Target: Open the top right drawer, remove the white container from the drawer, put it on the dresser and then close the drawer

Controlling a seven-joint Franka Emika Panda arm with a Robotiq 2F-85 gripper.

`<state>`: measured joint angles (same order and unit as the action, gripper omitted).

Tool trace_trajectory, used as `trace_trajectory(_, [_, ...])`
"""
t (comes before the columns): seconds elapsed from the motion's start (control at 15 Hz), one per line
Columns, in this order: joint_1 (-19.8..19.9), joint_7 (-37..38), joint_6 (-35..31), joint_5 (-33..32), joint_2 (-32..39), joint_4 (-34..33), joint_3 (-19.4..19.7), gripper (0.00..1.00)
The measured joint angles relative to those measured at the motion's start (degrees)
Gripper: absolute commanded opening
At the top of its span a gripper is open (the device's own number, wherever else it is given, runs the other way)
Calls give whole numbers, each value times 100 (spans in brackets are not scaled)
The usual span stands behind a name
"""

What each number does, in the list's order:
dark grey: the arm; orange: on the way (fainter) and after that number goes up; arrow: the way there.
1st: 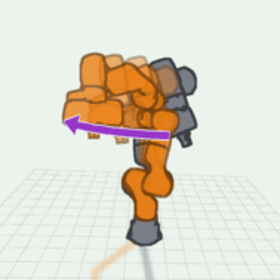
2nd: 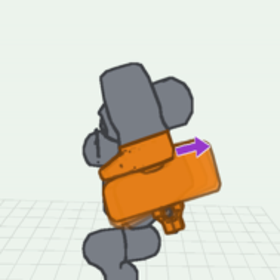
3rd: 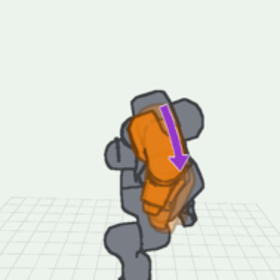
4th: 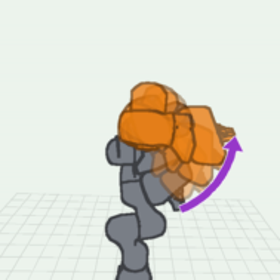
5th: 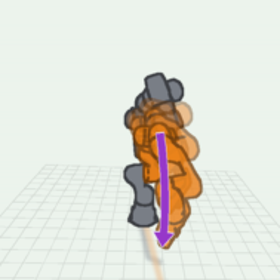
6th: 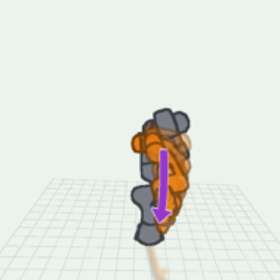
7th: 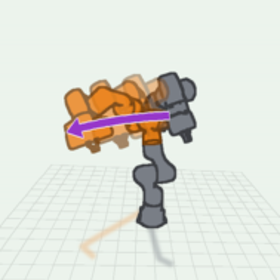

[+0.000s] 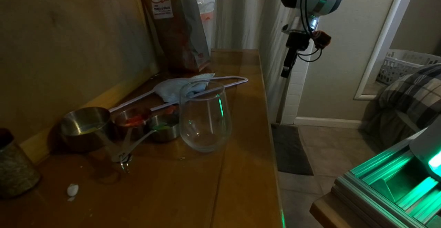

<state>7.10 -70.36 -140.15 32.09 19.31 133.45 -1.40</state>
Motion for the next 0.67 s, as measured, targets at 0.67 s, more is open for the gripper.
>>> trace_trajectory(0.67, [1850,-2639,-1600,2324,493,255,-1857,100])
